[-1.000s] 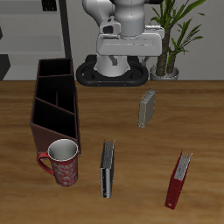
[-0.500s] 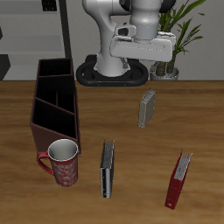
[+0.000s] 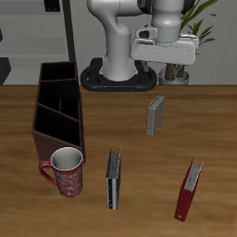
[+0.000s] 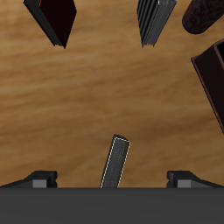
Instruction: Place the yellow book into the right desk caddy's front compartment
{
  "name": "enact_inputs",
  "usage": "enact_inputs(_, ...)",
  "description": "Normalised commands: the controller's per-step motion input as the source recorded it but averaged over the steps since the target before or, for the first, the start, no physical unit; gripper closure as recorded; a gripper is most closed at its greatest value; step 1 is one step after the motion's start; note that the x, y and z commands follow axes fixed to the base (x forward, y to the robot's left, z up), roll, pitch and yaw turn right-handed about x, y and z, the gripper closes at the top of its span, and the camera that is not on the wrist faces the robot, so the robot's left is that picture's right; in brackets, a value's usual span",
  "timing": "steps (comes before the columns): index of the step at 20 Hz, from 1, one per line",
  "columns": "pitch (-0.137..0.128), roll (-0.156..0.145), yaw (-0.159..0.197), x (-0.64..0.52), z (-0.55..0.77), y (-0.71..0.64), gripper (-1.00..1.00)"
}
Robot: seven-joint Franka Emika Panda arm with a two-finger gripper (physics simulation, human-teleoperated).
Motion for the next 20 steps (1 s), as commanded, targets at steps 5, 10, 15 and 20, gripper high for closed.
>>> enact_inputs(5, -0.005, 0.0, -0.015, -0.09, -0.1, -0.01, -1.0)
enact_inputs(10, -0.006, 0.01, -0.019, 0.04, -0.17, 0.02, -1.0)
enact_inputs(15, 0.001, -0.014, -0.02, 0.06, -0.21, -0.07, -1.0)
enact_inputs(20, -0.015, -0.014, -0.043, 0.03, -0.15, -0.09, -1.0)
